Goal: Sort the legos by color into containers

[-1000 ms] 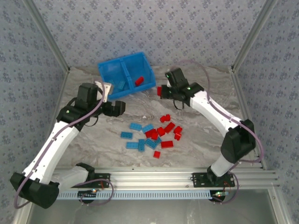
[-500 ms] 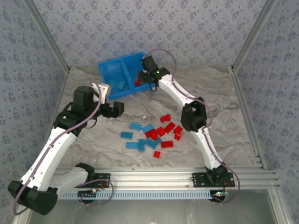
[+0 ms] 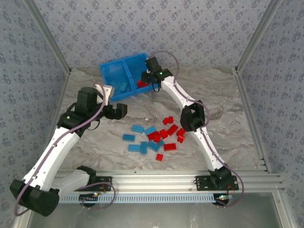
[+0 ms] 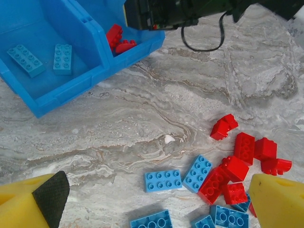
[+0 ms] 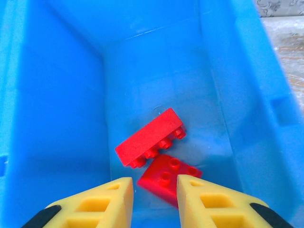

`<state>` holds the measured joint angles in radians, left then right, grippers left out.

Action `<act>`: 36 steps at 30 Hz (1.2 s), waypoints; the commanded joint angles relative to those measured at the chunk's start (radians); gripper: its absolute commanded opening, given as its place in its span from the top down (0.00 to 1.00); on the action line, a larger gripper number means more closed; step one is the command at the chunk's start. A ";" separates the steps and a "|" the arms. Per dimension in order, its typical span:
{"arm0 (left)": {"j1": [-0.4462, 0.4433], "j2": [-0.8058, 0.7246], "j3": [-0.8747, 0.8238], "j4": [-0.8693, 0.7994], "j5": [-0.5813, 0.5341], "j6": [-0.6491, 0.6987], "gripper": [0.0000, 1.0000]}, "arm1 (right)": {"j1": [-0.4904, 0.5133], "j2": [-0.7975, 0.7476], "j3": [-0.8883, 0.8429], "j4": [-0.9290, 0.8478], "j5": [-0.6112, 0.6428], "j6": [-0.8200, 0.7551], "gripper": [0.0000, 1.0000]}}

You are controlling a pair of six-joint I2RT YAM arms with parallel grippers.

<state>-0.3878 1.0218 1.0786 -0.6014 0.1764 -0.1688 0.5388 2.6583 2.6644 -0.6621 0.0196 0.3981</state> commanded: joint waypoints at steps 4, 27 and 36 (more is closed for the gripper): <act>0.003 0.028 0.024 -0.001 -0.003 -0.025 0.01 | 0.003 -0.316 -0.117 -0.125 -0.010 -0.030 0.69; -0.244 0.627 0.018 0.042 -0.180 -0.658 0.01 | -0.005 -1.557 -1.533 -0.049 0.100 0.049 0.29; -0.256 0.749 0.042 0.070 -0.125 -0.643 0.01 | -0.017 -1.536 -1.514 -0.058 0.082 0.047 0.28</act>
<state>-0.6376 1.7462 1.0836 -0.5446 0.0303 -0.8059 0.5274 1.1236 1.1267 -0.6937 0.0940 0.4297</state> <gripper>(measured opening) 0.994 0.722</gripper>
